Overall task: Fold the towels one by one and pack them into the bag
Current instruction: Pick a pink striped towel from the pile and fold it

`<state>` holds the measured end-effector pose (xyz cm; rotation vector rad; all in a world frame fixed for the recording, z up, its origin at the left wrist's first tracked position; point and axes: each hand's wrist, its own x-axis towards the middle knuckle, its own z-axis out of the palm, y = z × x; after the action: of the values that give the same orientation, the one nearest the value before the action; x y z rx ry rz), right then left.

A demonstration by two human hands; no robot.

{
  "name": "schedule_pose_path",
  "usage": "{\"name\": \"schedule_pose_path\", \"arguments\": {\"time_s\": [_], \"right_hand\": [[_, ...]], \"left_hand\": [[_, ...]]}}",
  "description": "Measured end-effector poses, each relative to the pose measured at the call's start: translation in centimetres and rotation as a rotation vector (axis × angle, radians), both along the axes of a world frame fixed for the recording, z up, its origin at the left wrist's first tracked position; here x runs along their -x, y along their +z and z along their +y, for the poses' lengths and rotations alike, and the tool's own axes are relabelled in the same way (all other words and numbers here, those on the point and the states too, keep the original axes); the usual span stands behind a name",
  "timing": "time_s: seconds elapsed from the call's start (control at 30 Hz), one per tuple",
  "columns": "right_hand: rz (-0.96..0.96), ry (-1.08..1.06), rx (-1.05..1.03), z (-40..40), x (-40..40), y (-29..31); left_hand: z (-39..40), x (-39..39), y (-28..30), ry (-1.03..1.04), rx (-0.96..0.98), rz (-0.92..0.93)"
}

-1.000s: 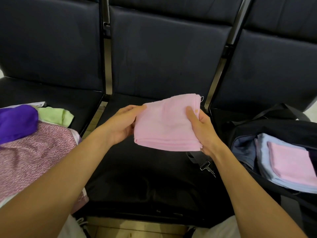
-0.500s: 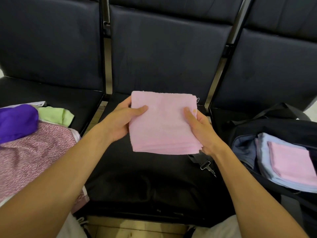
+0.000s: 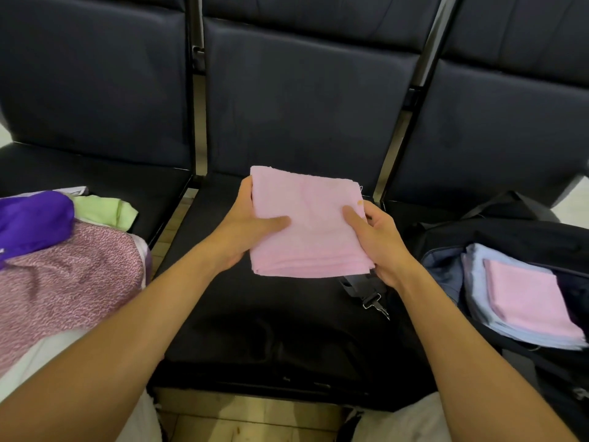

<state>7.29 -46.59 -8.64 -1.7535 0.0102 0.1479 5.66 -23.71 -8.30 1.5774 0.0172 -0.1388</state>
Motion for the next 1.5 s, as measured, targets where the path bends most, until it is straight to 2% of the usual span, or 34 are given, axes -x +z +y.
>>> {"name": "schedule_pose_path", "arguments": {"time_s": [0.2,0.4,0.73,0.9,1.0,1.17,1.37,1.5], "right_hand": [[-0.087,-0.079,0.068,-4.3,1.9,0.5],[-0.19,-0.27,0.057,-10.2,3.7,0.8],[-0.127,-0.583,0.013,-22.5,6.1,-1.2],[-0.14,-0.742,0.134,-28.2,5.3,-2.5],[-0.129,-0.787,0.284,-30.2,4.8,-3.1],[-0.112,-0.762,0.534,-33.2,4.6,-4.0],[-0.039,-0.76,0.63,-35.5,3.8,-5.1],[0.077,-0.736,0.727,-36.5,3.7,-6.1]], "left_hand": [[-4.7,1.8,0.4,0.035,-0.072,-0.071],[-11.5,2.5,0.7,0.005,-0.117,-0.134],[-24.9,1.4,0.9,-0.2,-0.197,-0.145],[-31.2,0.6,-0.3,-0.277,-0.192,-0.105],[-33.9,0.0,-1.0,-0.327,-0.196,-0.085],[-38.0,-1.3,-2.4,-0.354,-0.201,-0.044],[-41.2,-2.5,-4.5,-0.337,-0.183,0.005],[-41.7,-3.2,-6.8,-0.339,-0.287,0.049]]}}
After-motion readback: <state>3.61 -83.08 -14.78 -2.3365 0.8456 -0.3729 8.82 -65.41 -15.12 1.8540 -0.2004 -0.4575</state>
